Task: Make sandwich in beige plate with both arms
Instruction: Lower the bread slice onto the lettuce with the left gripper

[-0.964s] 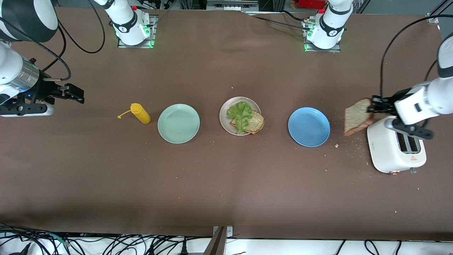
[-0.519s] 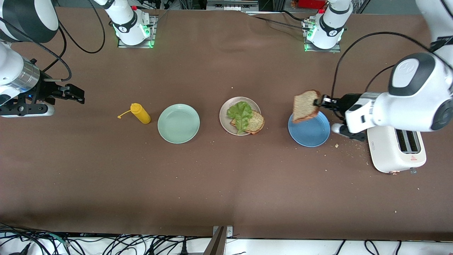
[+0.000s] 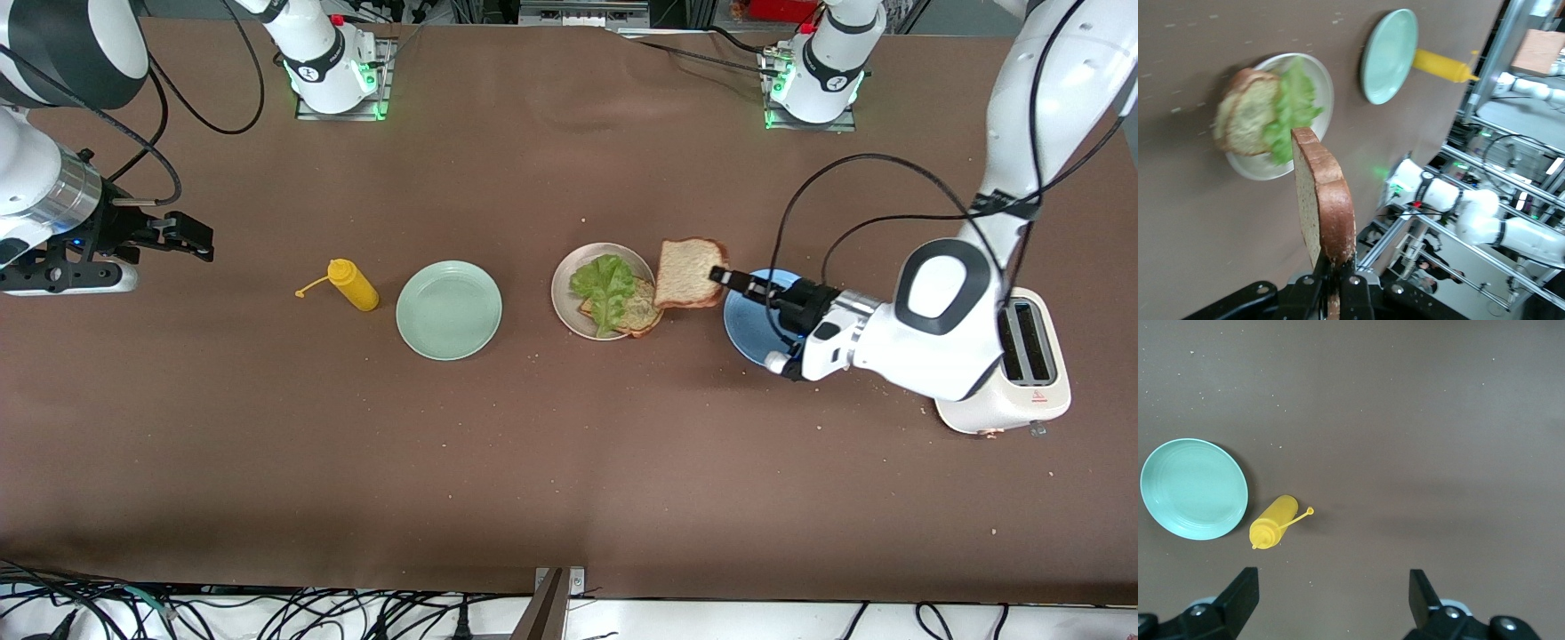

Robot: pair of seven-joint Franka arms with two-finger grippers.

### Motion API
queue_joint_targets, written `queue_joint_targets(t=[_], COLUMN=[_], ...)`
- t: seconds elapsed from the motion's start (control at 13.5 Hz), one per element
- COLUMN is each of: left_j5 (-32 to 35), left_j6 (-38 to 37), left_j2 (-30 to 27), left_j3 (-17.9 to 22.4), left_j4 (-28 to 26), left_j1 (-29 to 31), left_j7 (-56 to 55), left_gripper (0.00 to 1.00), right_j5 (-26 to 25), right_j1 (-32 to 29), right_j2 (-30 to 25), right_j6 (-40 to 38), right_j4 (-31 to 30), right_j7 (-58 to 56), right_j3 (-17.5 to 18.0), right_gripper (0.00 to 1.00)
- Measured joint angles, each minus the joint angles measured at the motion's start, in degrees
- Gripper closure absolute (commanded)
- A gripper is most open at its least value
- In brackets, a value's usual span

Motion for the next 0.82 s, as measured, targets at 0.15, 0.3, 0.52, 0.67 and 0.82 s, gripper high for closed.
queue_joint_targets(t=[0.15, 0.3, 0.52, 0.67, 0.82], left_j5=[-3.3, -5.9, -12.5, -15.9, -16.4], left_j6=[4.1, 8.3, 13.7, 15.1, 15.3], left_j2=[2.2, 3.5, 5.2, 5.9, 6.6], left_j3=[0.0, 0.0, 0.0, 0.2, 0.8], left_j4=[-0.6, -2.6, -7.7, -10.7, -11.7], left_j1=[-1.8, -3.0, -3.4, -3.5, -3.4], left_j7=[3.5, 7.5, 17.0, 23.6, 27.8], left_gripper=[1.0, 1.0, 1.0, 1.0, 1.0], right_j5=[0.0, 0.0, 0.0, 0.0, 0.0], right_j1=[0.0, 0.0, 0.0, 0.1, 0.3], right_j2=[0.0, 0.0, 0.0, 0.0, 0.0], right_j6=[0.0, 0.0, 0.0, 0.0, 0.0], right_j4=[0.0, 0.0, 0.0, 0.0, 0.0], right_j7=[0.0, 0.0, 0.0, 0.0, 0.0], right_j3=[0.0, 0.0, 0.0, 0.0, 0.0], right_gripper=[0.0, 0.0, 0.0, 0.0, 0.0])
